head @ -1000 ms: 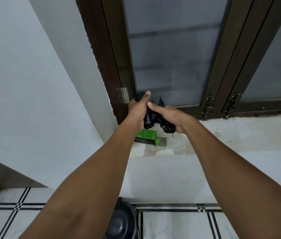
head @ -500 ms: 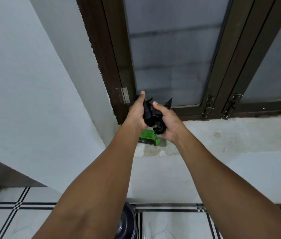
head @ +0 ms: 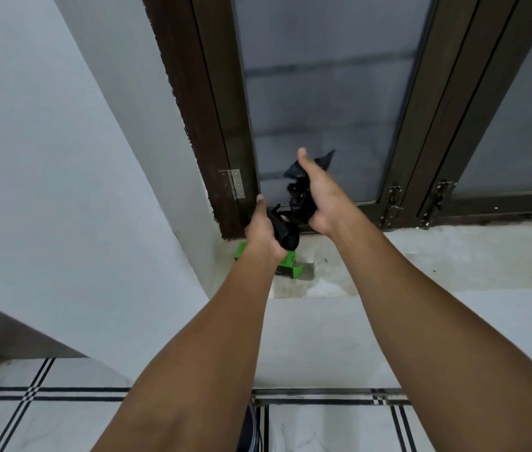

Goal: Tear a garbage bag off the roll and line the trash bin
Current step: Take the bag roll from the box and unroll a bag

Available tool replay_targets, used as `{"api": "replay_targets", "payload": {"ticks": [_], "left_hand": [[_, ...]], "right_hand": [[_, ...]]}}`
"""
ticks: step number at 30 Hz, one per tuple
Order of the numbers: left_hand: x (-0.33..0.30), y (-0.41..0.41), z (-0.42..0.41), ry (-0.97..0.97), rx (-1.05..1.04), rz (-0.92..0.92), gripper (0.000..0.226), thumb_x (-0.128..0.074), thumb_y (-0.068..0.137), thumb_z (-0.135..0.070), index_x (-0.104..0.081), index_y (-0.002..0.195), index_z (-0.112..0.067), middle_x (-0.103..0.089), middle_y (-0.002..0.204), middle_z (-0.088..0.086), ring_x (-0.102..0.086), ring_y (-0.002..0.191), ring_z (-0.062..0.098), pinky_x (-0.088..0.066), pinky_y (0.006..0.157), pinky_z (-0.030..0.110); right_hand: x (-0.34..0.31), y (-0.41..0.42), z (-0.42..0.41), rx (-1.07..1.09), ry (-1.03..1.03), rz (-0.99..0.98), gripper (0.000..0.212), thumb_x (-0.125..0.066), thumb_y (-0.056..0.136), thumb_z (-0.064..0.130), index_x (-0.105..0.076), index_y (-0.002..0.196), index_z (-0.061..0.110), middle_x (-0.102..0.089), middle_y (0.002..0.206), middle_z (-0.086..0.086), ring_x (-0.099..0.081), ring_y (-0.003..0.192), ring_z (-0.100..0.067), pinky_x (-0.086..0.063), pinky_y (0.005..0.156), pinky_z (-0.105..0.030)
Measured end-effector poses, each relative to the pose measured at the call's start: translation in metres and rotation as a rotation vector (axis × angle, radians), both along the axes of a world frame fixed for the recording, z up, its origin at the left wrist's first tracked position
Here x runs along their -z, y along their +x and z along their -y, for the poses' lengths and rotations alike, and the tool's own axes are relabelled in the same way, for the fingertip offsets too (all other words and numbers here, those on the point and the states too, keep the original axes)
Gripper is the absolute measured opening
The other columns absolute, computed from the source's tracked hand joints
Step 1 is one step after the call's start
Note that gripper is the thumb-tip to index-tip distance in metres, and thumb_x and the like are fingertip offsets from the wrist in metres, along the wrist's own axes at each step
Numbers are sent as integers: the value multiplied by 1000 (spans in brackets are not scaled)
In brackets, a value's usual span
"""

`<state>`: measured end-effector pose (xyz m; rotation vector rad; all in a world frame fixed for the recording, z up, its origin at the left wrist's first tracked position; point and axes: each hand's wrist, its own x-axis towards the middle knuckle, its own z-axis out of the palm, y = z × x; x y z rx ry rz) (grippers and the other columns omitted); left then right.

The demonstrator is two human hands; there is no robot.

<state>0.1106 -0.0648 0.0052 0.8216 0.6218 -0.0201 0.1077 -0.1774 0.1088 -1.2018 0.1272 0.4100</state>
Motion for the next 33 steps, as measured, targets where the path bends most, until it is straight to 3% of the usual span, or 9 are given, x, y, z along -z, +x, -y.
{"api": "replay_targets", "payload": {"ticks": [3,6,8,13,18,23,28,31,33], "left_hand": [[-7,1,-13,115,4,-22,82,-87,63,-61,-66,128,-16,-75,118,17,-76,100,39,-59,89,58],[-24,-11,-20,170,72,17,66,-75,76,-63,-70,116,-11,-75,104,14,-75,87,29,-63,75,42],[-23,-13,-24,203,107,-8,49,-61,86,-55,-65,103,-9,-67,84,9,-65,70,25,-58,60,33],[-22,-16,-22,248,225,-49,46,-54,88,-46,-61,106,-4,-64,79,12,-62,62,26,-56,58,32],[-20,-15,-17,399,242,-38,44,-57,96,-37,-58,129,-7,-66,100,17,-68,70,29,-60,59,34],[-15,-11,-10,507,270,25,23,-63,97,-30,-58,116,-19,-66,114,18,-70,92,36,-60,91,55],[-15,-13,-3,558,254,58,29,-71,94,-31,-60,120,-22,-68,116,14,-70,97,34,-59,93,56],[-11,-11,1,590,251,63,42,-76,90,-30,-60,128,-22,-67,122,8,-66,108,27,-57,97,50],[-11,-12,5,589,246,81,44,-78,89,-25,-60,129,-20,-66,121,7,-65,108,25,-58,94,47]], "right_hand": [[20,9,19,-60,-322,20,86,-79,62,70,-61,125,13,-74,106,-14,-76,85,-30,-62,78,-44],[40,8,38,-135,-538,30,46,-68,76,38,-62,107,5,-72,87,-17,-68,53,-27,-50,46,-27],[51,5,50,-164,-608,-5,28,-60,77,20,-62,101,5,-70,82,-20,-66,53,-29,-45,44,-25],[77,13,71,-217,-763,22,17,-76,82,10,-70,99,9,-71,103,-17,-70,93,-30,-61,84,-42],[92,19,89,-202,-886,102,38,-86,80,14,-68,113,10,-67,116,-11,-63,104,-25,-53,90,-36],[106,29,98,-14,-980,272,76,-90,75,22,-50,138,10,-57,136,-11,-56,123,-30,-47,101,-36],[115,30,97,73,-1290,370,97,-89,73,39,-34,150,21,-44,144,-16,-37,136,-37,-40,109,-47],[118,21,91,265,-1437,599,78,-82,81,37,-44,145,14,-47,143,-18,-36,139,-37,-33,116,-49],[115,15,81,354,-1305,785,47,-70,90,26,-58,132,11,-56,133,-14,-45,131,-31,-41,110,-45]]}}
